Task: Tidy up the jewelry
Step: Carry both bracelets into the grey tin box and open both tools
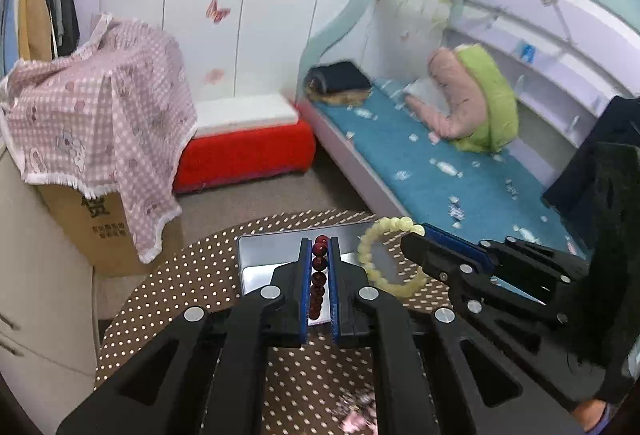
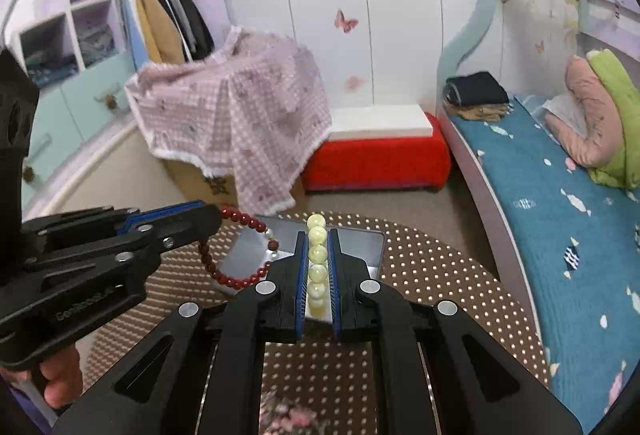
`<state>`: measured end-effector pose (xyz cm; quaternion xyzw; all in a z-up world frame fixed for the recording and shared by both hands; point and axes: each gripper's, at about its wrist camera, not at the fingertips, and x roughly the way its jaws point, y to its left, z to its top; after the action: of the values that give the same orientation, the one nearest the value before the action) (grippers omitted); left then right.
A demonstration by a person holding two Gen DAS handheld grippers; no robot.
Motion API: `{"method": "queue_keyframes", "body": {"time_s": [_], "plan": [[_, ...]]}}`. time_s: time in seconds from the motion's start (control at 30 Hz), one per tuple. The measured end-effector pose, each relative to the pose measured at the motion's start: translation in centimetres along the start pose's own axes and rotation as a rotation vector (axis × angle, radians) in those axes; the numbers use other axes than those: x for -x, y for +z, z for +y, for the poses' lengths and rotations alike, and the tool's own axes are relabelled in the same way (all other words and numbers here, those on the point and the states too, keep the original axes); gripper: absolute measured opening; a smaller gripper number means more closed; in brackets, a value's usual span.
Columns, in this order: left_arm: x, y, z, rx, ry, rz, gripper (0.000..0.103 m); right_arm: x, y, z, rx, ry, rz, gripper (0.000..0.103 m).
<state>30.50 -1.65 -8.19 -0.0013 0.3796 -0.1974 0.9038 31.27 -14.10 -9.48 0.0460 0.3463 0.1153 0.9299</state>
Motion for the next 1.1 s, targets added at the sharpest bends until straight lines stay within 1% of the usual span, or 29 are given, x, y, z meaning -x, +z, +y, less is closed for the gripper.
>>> {"method": "queue_keyframes", "body": {"time_s": [0.13, 0.17, 0.27, 0.37, 0.5, 0.57, 0.6, 0.63, 0.8, 0.83, 0.9, 0.97, 1.0, 1.03, 1.07, 1.1], "plan": [[-3.5, -0.4, 0.9, 0.013, 0.048, 0.054, 0.006, -3.6, -0.4, -0.5, 0.001, -0.013, 0.059, 0.01], [-4.5, -0.7, 1.0, -0.003, 0.062, 0.071, 0.006, -4.4, -0.7, -0.5, 0.001, -0.015, 0.072, 0.01], [-6.2, -1.3, 1.2, -0.007, 0.071, 0.112, 0.006, -6.2, -1.3, -0.8, -0.002, -0.017, 0.101, 0.01], [-7.2, -1.8, 1.8, 0.01, 0.074, 0.132, 0.007, -7.4, -1.8, -0.9, -0.009, -0.016, 0.118, 0.01], [-7.3, -2.1, 2.0, 0.013, 0.081, 0.134, 0.01, -8.2, -2.1, -0.9, -0.015, -0.011, 0.136, 0.01], [-7.3, -2.0, 1.9, 0.012, 0.084, 0.142, 0.023, -8.7, -2.1, -1.1, -0.027, -0.006, 0.146, 0.01], [-7.1, -2.1, 1.8, 0.009, 0.097, 0.135, 0.035, -8.8, -2.2, -1.2, -0.03, -0.008, 0.149, 0.01], [-7.0, -2.0, 1.7, 0.005, 0.106, 0.127, 0.037, -8.9, -2.3, -1.3, -0.034, -0.011, 0.15, 0.011], [-5.9, -2.1, 1.5, 0.013, 0.093, 0.112, 0.039, -8.5, -2.6, -1.7, -0.044, -0.007, 0.151, 0.012], [-5.6, -2.1, 1.4, 0.013, 0.089, 0.107, 0.04, -8.2, -2.6, -1.7, -0.046, -0.009, 0.147, 0.012], [-4.8, -2.1, 1.2, 0.018, 0.091, 0.094, 0.047, -7.6, -2.6, -1.6, -0.049, -0.011, 0.143, 0.012], [-3.7, -2.1, 1.0, 0.025, 0.096, 0.069, 0.057, -6.7, -2.5, -1.5, -0.048, -0.01, 0.134, 0.012], [-2.9, -2.1, 0.8, 0.027, 0.096, 0.05, 0.059, -6.2, -2.4, -1.4, -0.047, -0.007, 0.13, 0.012], [-2.0, -2.2, 0.7, 0.029, 0.101, 0.03, 0.063, -5.5, -2.4, -1.2, -0.044, -0.011, 0.122, 0.015], [-1.2, -2.3, 0.6, 0.031, 0.11, 0.011, 0.067, -4.9, -2.3, -1.1, -0.039, -0.017, 0.116, 0.021], [-0.4, -2.5, 0.5, 0.034, 0.116, -0.005, 0.068, -4.3, -2.3, -1.1, -0.035, -0.02, 0.107, 0.026]]}}
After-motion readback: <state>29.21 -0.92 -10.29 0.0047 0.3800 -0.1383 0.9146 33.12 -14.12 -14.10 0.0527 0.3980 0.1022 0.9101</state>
